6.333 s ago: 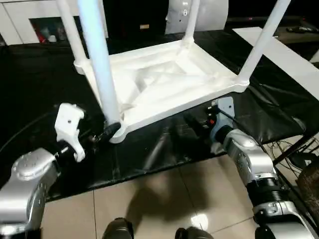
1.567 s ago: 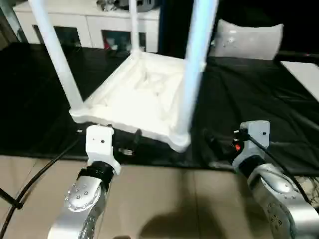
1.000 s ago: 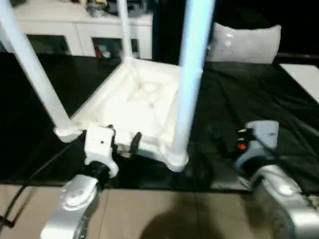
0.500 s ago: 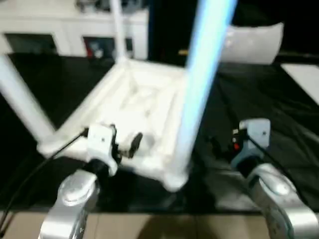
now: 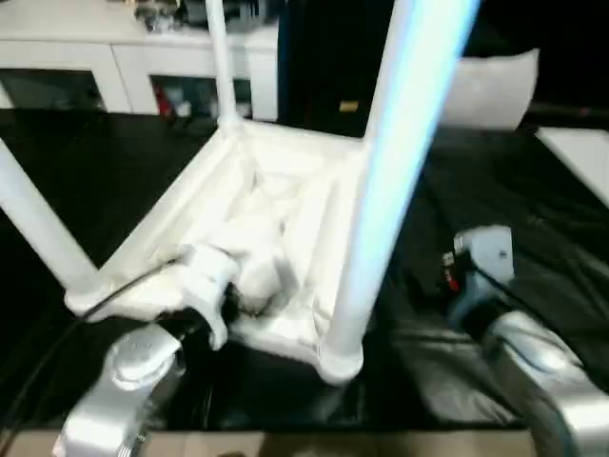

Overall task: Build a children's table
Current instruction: Move to table

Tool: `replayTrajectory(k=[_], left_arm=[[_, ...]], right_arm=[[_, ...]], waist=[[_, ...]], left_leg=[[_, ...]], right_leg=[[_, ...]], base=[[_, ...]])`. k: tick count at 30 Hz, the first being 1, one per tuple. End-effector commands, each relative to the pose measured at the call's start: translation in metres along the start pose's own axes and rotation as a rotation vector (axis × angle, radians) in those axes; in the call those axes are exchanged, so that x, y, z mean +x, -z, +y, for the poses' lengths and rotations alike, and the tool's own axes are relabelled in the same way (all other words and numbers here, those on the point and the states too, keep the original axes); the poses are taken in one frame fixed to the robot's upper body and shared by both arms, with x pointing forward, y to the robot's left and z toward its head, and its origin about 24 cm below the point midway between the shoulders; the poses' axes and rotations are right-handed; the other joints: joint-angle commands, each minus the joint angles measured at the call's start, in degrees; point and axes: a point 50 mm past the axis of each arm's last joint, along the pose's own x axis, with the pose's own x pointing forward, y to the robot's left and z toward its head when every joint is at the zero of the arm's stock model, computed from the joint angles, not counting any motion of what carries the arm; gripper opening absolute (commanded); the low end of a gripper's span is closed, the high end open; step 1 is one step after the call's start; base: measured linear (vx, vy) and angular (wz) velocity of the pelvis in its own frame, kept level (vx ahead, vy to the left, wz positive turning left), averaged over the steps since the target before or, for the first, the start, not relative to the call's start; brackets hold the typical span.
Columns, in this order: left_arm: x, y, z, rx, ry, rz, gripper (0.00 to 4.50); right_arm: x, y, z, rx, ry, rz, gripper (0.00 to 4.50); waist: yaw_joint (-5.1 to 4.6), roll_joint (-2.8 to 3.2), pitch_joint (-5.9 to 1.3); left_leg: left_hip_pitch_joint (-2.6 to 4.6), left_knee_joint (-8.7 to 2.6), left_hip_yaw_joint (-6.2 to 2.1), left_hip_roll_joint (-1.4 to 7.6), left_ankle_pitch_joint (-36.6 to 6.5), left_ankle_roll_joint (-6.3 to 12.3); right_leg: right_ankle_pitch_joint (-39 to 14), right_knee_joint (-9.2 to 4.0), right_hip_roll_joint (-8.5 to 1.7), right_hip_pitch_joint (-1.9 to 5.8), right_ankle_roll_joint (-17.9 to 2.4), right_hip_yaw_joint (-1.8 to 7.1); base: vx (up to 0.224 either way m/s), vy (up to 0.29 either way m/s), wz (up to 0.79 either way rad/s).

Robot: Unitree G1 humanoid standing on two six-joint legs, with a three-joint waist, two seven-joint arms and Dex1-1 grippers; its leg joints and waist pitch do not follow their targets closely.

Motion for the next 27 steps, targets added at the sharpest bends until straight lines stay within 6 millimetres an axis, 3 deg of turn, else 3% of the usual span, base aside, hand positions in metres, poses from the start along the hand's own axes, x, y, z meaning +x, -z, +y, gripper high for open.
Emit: replayTrajectory(k=[1,3,6,8,10,12,15,16,19,27], left_arm=[[0.001,0.000,0.001,0.039,0.129,0.030,4.41],[0.001,-0.004,0.009,0.058,0.248,0.065,4.26],[0.007,-0.008,0.018,0.117,0.372,0.126,4.02],[0.010,-0.007,0.020,0.146,0.425,0.158,3.72],[0.015,-0.004,0.021,0.179,0.478,0.193,3.61],[0.021,-0.002,0.024,0.232,0.532,0.231,3.55],[0.033,-0.003,0.028,0.304,0.575,0.255,3.18],[0.036,-0.003,0.028,0.315,0.586,0.260,3.18],[0.042,-0.003,0.030,0.337,0.618,0.276,2.96],[0.055,-0.002,0.031,0.347,0.711,0.304,2.25]], right_arm=[[-0.004,0.004,0.001,-0.023,-0.099,0.037,4.50],[-0.008,0.004,-0.003,-0.075,-0.171,0.065,4.50],[-0.016,0.004,-0.005,-0.132,-0.294,0.108,4.50],[-0.019,0.005,-0.002,-0.148,-0.367,0.134,4.50],[-0.025,0.007,0.001,-0.173,-0.463,0.177,4.50],[-0.030,0.007,0.001,-0.200,-0.536,0.215,4.50],[-0.030,0.006,0.001,-0.214,-0.578,0.223,4.50],[-0.029,0.006,0.001,-0.215,-0.588,0.224,4.50],[-0.028,0.006,0.002,-0.219,-0.607,0.224,4.50],[-0.028,0.007,0.007,-0.198,-0.658,0.229,4.50]], waist=[[0.24,0.24,-1.50],[0.08,0.48,-0.72],[0.59,0.30,-0.33],[0.46,0.36,-0.44],[0.43,0.35,-0.87],[0.56,0.33,-0.99],[0.44,0.22,-1.29],[0.50,0.10,-1.36],[0.71,0.01,-1.55],[0.89,0.20,-1.49]], left_leg=[[1.86,-5.26,-1.19,4.90,-10.61,0.99],[1.87,-6.11,-0.77,5.56,-17.75,-0.71],[2.68,-6.18,-0.08,5.65,-22.98,-2.43],[1.56,-6.61,0.02,5.78,-19.46,-2.07],[1.12,-6.55,0.02,5.95,-16.29,-0.88],[1.49,-6.27,0.48,6.01,-16.32,-0.03],[1.06,-6.09,0.62,6.19,-12.86,0.92],[1.40,-5.94,0.80,6.30,-12.61,1.41],[1.19,-5.72,1.12,6.49,-9.76,2.45],[1.37,-5.75,1.44,6.77,-9.65,3.42]], right_leg=[[3.19,-4.73,-4.25,1.34,-8.94,1.97],[-7.40,-5.39,-4.63,0.58,-11.58,2.12],[-20.78,-6.64,-5.25,-0.35,-10.48,2.67],[-17.78,-6.29,-5.32,0.33,-10.33,2.41],[-13.48,-5.90,-5.20,0.67,-10.20,2.15],[-10.84,-5.87,-5.30,0.17,-11.45,2.31],[-6.46,-5.49,-5.34,0.40,-12.98,2.10],[-5.35,-5.45,-5.26,0.21,-13.60,2.11],[-0.82,-4.97,-5.48,0.44,-15.13,1.97],[0.58,-5.08,-5.65,0.43,-17.04,1.95]], base=[[-0.084,-0.030,0.03],[-0.092,-0.018,0.04],[-0.088,-0.006,0.03],[-0.036,0.001,0.01],[0.000,0.000,0.00],[0.000,0.000,0.00],[0.000,0.000,0.00],[0.000,0.000,0.00],[0.000,0.000,0.00],[0.000,0.000,0.00]])
